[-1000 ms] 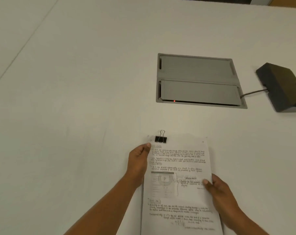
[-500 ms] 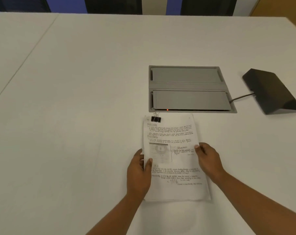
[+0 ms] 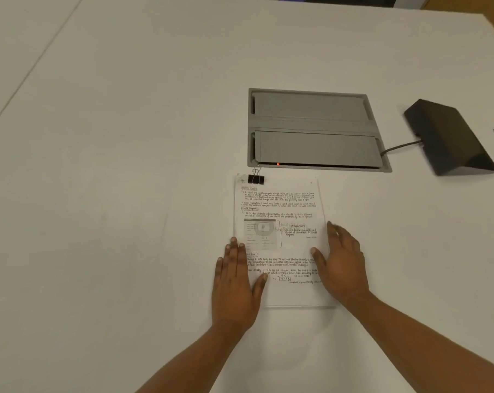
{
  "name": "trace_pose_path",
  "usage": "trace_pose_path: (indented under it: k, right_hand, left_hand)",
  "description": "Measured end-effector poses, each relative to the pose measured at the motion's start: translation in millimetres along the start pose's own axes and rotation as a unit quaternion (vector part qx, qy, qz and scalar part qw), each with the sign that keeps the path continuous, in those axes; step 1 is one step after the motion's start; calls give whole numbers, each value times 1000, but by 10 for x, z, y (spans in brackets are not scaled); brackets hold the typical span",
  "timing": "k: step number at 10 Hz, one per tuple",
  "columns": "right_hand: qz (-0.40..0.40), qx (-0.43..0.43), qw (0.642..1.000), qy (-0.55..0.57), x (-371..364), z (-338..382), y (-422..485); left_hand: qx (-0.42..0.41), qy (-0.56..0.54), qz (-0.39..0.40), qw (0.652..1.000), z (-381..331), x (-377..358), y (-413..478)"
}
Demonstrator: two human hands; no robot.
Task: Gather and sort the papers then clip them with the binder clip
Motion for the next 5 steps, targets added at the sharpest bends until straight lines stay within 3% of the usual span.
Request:
trace_pose_path:
  k: [2, 4, 5]
  right_hand:
    - [47, 99, 992, -68, -298, -7, -210]
    - [102, 82, 991, -29, -275, -46, -151]
    - [115, 12, 992, 52, -98, -118, -214]
  left_hand:
    - [-7, 68, 25, 997, 7, -76, -2]
    - [20, 97, 105, 990, 2, -128, 21]
    - [41, 84, 108, 990, -22, 53, -26]
Point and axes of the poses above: each hand's wrist, its own y-axis towards the middle knuckle, its own x-axis out of the back of the hand, z = x × y, the point moved 9 cm from there along y, towards the middle knuckle, and after that the axes turned 5 degrees about -y, right-handed, at the moved point
